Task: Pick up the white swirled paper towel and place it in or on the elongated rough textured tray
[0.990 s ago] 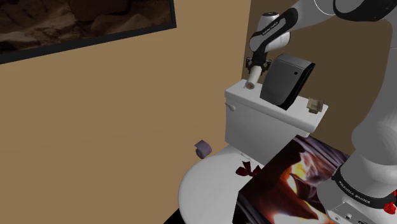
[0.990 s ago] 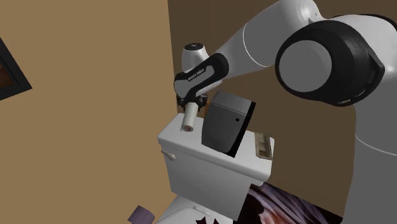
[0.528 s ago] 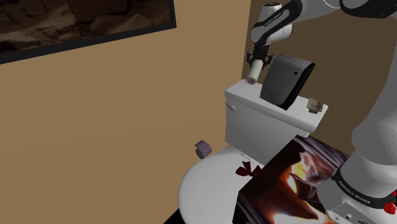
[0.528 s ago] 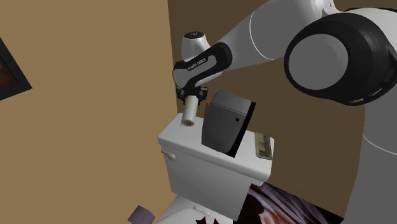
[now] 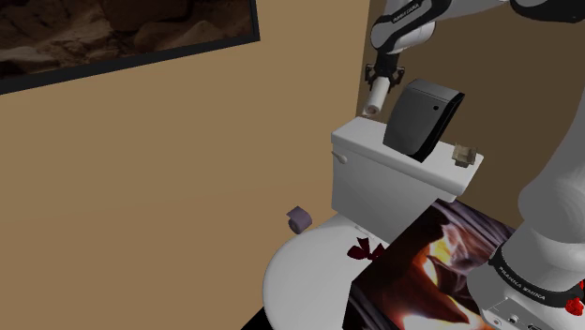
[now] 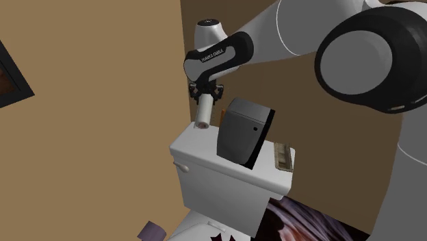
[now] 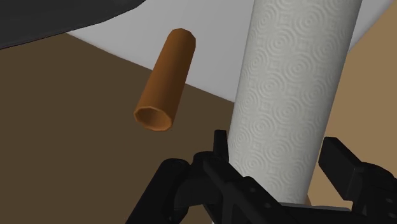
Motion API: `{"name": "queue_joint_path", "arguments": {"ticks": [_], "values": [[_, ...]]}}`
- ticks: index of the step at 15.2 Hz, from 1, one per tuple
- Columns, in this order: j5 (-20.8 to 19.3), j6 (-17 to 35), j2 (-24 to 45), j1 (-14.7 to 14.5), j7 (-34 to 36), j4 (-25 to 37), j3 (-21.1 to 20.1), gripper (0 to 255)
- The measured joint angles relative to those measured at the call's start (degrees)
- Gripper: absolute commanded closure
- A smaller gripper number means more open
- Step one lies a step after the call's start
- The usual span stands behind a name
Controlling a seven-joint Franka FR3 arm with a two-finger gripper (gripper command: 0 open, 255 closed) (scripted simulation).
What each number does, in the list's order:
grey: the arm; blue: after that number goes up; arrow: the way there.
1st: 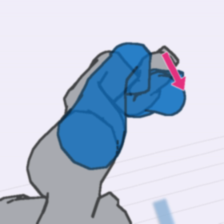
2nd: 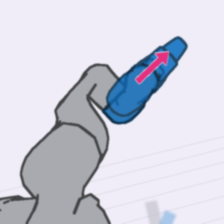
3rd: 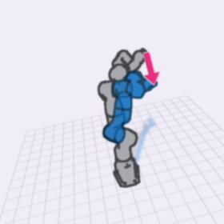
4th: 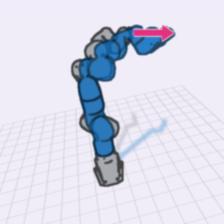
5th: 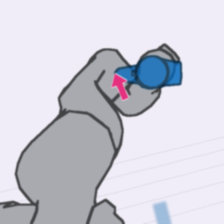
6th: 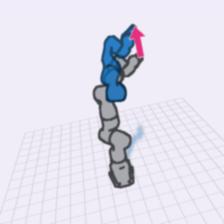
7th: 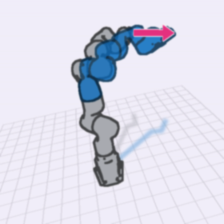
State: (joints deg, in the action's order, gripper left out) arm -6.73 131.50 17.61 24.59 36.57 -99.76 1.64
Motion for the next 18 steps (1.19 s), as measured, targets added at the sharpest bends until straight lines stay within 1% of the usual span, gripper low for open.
{"name": "queue_joint_path", "arguments": {"ticks": [7, 8, 11, 12, 14, 15, 18], "values": [[0.28, -4.72, -1.55, -0.11, -0.39, 3.16, -0.14, 255], [0.33, -4.89, -2.67, 0.03, -0.64, 2.23, -0.08, 255], [0.53, -3.08, -7.52, 0.94, -1.97, -4.30, 0.39, 255], [0.55, -2.16, -10.09, 1.25, -2.45, -7.75, 0.59, 255], [0.88, -1.14, -13.66, 2.00, -3.89, -11.30, 1.11, 255], [0.86, -0.13, -16.19, 2.36, -4.44, -14.73, 1.42, 255], [0.84, 0.82, -21.73, 3.32, -6.28, -21.89, 2.39, 255]]}}
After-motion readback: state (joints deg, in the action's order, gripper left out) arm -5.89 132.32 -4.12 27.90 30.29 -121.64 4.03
